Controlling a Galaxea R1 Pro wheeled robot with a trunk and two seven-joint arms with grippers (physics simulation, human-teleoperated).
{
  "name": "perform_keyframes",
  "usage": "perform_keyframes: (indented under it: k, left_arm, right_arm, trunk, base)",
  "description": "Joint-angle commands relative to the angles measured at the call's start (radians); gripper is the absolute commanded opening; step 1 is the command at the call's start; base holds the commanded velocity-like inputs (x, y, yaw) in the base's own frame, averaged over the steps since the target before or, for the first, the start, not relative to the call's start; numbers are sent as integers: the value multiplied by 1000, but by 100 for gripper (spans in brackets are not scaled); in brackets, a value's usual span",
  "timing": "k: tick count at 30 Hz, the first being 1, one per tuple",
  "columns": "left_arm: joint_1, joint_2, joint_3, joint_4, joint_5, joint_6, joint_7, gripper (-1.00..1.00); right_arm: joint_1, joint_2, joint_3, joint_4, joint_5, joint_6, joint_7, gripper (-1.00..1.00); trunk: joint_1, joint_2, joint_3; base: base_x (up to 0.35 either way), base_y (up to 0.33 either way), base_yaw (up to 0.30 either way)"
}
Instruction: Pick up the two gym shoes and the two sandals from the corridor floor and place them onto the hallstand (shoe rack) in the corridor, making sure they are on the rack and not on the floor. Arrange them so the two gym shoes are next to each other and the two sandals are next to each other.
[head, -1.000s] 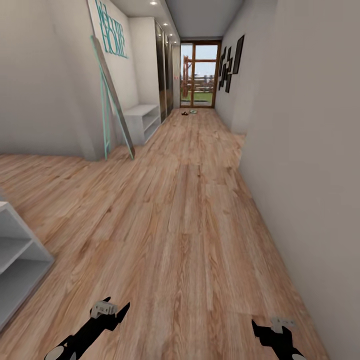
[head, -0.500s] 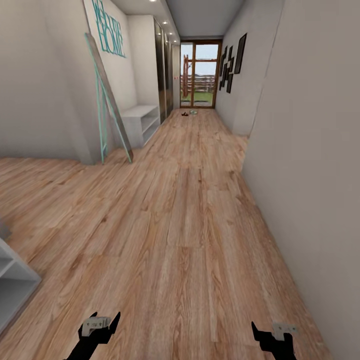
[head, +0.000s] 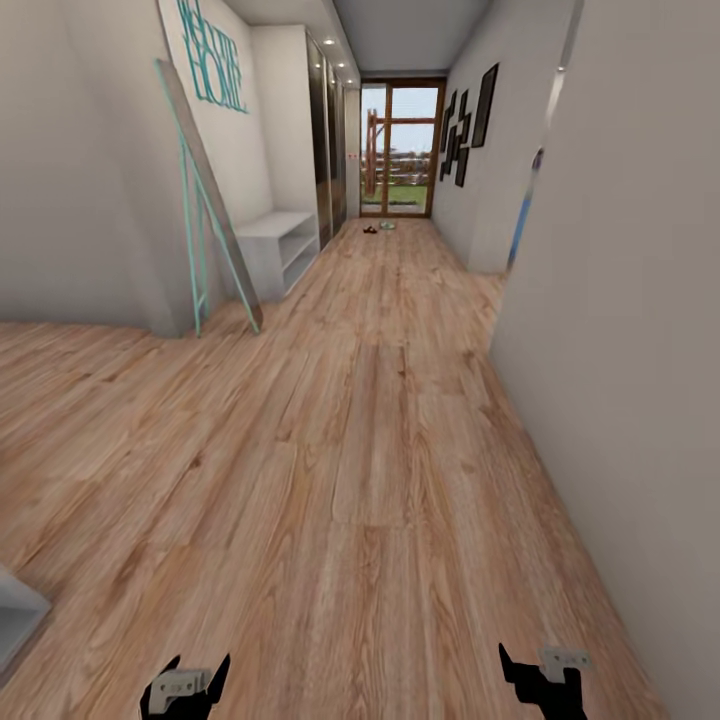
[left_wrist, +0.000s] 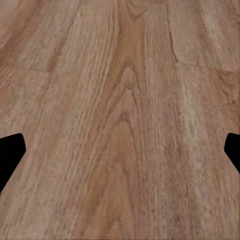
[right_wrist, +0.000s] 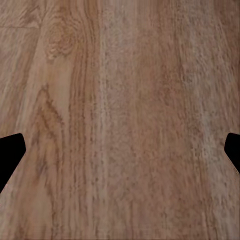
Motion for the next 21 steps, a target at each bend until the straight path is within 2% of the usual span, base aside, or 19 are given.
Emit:
perform_keyframes:
  k: [1, 12, 21]
  left_arm:
    - [0, 0, 2, 2, 11, -1, -10, 100]
    - [5, 2, 18, 8, 42, -8, 2, 100]
    - [6, -1, 20, 17, 44, -7, 3, 100]
  right_arm:
    - [-1, 0, -8, 1, -2, -3, 9, 100]
    - [1, 19, -8, 2, 0, -4, 10, 100]
    - [3, 24, -8, 3, 1, -6, 9, 100]
  trunk:
    - [0, 0, -1]
    - [0, 0, -1]
    - [0, 0, 1]
  base:
    - [338, 0, 0]
    - [338, 0, 0]
    - [338, 0, 0]
